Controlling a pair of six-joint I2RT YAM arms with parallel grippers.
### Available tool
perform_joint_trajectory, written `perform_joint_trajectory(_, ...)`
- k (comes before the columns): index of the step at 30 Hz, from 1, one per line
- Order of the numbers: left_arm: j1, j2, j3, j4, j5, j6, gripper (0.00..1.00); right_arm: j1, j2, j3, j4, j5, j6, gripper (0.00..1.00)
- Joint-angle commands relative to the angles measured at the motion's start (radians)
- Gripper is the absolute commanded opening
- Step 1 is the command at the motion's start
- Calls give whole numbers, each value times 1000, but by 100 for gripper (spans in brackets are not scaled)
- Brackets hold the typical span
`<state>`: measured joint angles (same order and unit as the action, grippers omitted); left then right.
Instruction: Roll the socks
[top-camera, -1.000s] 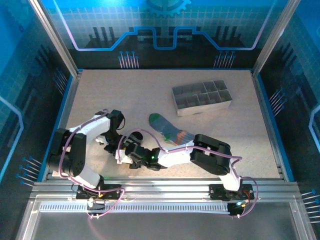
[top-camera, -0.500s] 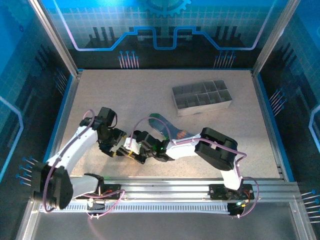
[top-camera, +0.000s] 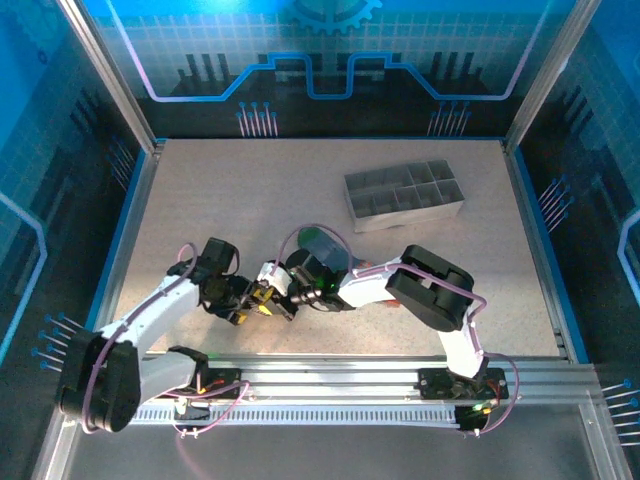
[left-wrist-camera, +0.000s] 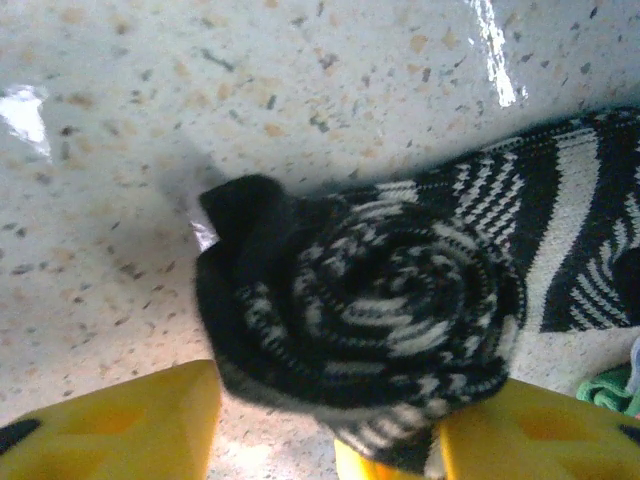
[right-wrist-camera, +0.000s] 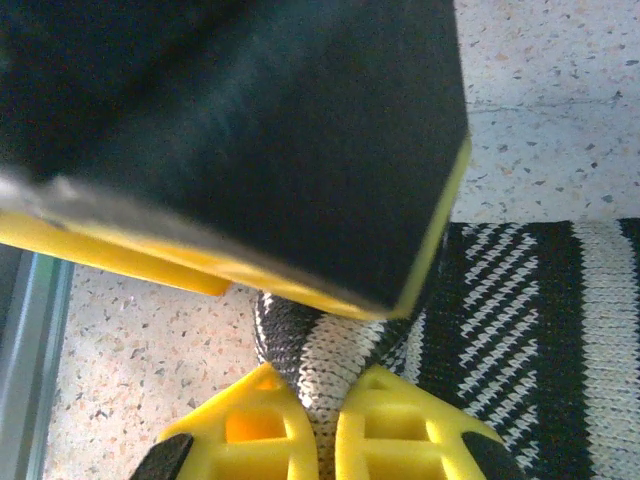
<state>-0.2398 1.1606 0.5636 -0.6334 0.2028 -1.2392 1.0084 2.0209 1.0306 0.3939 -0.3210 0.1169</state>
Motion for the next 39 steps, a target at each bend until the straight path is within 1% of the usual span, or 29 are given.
perform_joint_trajectory(1,-16,70,-41,-46,-37,9,47,-17,99,-42,-286,37,32,0)
perform_joint_trajectory(3,-18,118,-51,-93,-53,18,37,-21,94,-30,-294,52,27,0)
perform_joint_trajectory(4,-18,143,-59,-118,-61,17,33,-21,85,-23,-297,65,16,3)
perform_joint_trajectory(6,-19,182,-73,-142,-70,19,28,-18,55,-19,-282,91,-19,15)
perform_joint_trajectory(7,-20,199,-76,-157,-78,20,23,-12,29,-24,-266,116,-45,24)
perform_joint_trajectory(8,-19,212,-72,-173,-85,16,21,-4,-3,-38,-236,147,-76,32)
perform_joint_trajectory(11,-19,229,-47,-201,-96,12,20,29,-110,-116,-84,271,-150,50)
perform_joint_trajectory(12,-19,233,-36,-206,-97,12,20,38,-140,-137,-46,309,-168,53)
perform_joint_trajectory(14,-19,249,-2,-223,-101,16,20,60,-184,-145,-30,399,-208,56)
perform_joint_trajectory(17,-20,288,51,-240,-99,31,20,114,-219,-145,-55,495,-289,58)
perform_joint_trajectory(20,-19,327,90,-246,-90,44,21,178,-214,-111,-93,572,-381,58)
perform_joint_trajectory(22,-19,347,108,-249,-88,50,21,208,-200,-83,-105,587,-426,59)
perform_joint_trajectory(25,-19,372,129,-243,-80,55,21,232,-153,-28,-147,601,-459,59)
perform_joint_trajectory(30,-19,393,161,-241,-71,67,22,236,-45,42,-168,672,-496,57)
perform_joint_trajectory(32,-19,391,170,-244,-68,71,22,225,-10,81,-203,674,-502,54)
perform_joint_trajectory(33,-19,387,173,-245,-69,72,22,221,1,92,-221,671,-499,51)
perform_joint_trajectory(34,-18,381,177,-248,-69,72,22,215,14,105,-239,676,-491,46)
perform_joint_trajectory(36,-18,356,186,-256,-70,72,26,207,27,112,-270,670,-471,28)
perform_joint_trajectory(37,-18,335,194,-264,-69,70,29,204,29,110,-283,671,-460,17)
perform_joint_trajectory(38,-16,311,204,-279,-72,66,33,202,25,101,-292,662,-450,8)
perform_joint_trajectory(39,-15,284,213,-290,-76,61,39,199,17,89,-298,646,-439,2)
